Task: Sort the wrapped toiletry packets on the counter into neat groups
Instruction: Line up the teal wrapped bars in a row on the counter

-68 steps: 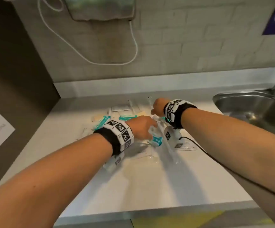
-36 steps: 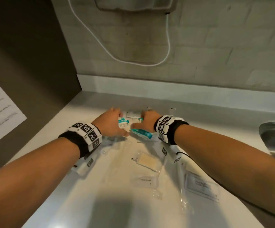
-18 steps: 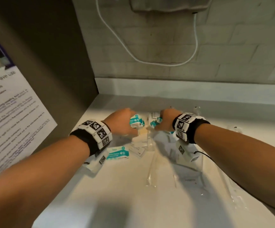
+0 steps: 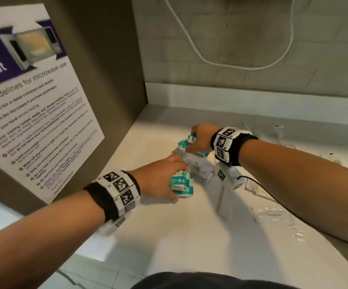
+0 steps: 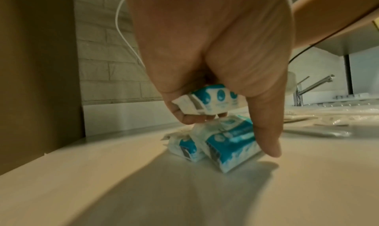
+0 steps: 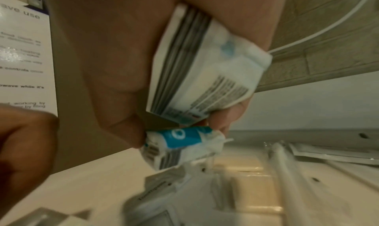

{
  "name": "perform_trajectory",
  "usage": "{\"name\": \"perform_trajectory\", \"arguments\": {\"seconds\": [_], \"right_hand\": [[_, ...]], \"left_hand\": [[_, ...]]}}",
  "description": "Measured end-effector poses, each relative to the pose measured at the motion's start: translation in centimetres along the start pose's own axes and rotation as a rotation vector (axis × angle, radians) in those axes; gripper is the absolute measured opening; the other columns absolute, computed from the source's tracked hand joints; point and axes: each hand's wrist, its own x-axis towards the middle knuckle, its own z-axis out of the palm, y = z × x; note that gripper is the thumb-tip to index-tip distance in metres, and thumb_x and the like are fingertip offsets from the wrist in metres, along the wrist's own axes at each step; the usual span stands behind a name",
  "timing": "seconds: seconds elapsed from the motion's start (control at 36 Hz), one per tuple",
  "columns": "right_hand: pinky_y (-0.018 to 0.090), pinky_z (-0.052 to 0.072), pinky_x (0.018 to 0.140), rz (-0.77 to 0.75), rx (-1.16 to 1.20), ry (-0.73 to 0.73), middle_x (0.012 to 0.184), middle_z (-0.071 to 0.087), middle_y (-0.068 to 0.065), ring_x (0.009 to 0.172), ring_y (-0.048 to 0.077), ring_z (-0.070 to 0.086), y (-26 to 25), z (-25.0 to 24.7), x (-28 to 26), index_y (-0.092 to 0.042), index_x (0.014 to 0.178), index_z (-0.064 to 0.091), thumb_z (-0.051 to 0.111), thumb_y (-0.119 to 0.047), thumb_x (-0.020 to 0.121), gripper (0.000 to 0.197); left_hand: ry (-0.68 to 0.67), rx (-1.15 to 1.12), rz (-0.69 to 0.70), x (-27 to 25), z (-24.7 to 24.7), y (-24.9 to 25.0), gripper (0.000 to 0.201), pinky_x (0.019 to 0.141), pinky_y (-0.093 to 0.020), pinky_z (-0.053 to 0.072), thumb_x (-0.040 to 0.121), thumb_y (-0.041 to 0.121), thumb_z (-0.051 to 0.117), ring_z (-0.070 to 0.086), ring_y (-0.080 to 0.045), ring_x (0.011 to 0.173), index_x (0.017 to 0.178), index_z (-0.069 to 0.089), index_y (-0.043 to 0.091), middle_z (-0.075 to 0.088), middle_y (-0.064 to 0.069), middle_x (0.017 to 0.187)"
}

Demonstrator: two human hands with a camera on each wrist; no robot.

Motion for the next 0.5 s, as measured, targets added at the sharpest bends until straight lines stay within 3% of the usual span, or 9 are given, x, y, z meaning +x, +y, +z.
{"name": "perform_trajectory", "arguments": {"seconds": [0.08,0.19,0.25,0.36,0.5], "right_hand": [[0.031,0.05,0.072,-0.009,0.013,0.0,0.097,0.063,0.003,0.087,0.024,0.061,-0.8,0.2,0.4,-0.015,0.114,0.06,0.069,-0.049,0.077,0.051],[0.03,0.049,0.073,-0.015,0.016,0.018,0.099,0.064,0.004,0.087,0.023,0.06,-1.1,0.1,0.5,-0.015,0.116,0.059,0.069,-0.048,0.077,0.052],[0.031,0.052,0.075,-0.013,0.013,0.013,0.103,0.066,0.005,0.089,0.024,0.062,-0.9,0.1,0.6,-0.014,0.116,0.059,0.07,-0.047,0.077,0.051],[0.034,0.055,0.079,-0.014,0.007,-0.006,0.105,0.067,0.006,0.092,0.024,0.064,-0.6,0.4,0.4,-0.014,0.115,0.06,0.07,-0.046,0.078,0.049],[0.033,0.053,0.082,-0.026,-0.033,-0.019,0.109,0.066,0.006,0.096,0.025,0.063,-0.1,0.4,0.2,-0.014,0.119,0.059,0.069,-0.049,0.078,0.054]], "left_hand": [[-0.004,0.033,0.029,-0.4,0.1,-0.2,0.048,0.078,-0.016,0.044,0.068,0.033,0.081,0.048,-0.003,0.086,0.108,0.053,0.03,0.037,0.014,0.107],[-0.027,0.068,0.051,-0.7,0.4,-0.2,0.034,0.08,-0.028,0.052,0.072,0.033,0.075,0.055,-0.012,0.089,0.102,0.061,0.026,0.042,0.011,0.102],[-0.054,0.054,0.077,-0.6,0.8,-0.3,0.033,0.079,-0.024,0.049,0.074,0.036,0.077,0.055,-0.011,0.087,0.101,0.063,0.023,0.04,0.011,0.103],[0.049,0.025,0.076,-0.3,1.4,-0.4,0.052,0.084,-0.017,0.045,0.072,0.038,0.078,0.051,-0.007,0.091,0.117,0.058,0.021,0.036,0.008,0.117],[0.132,-0.082,-0.092,-0.2,1.2,-1.2,0.099,0.094,-0.025,0.049,0.057,0.049,0.084,0.048,-0.007,0.109,0.138,0.028,0.033,0.032,0.013,0.121]]}}
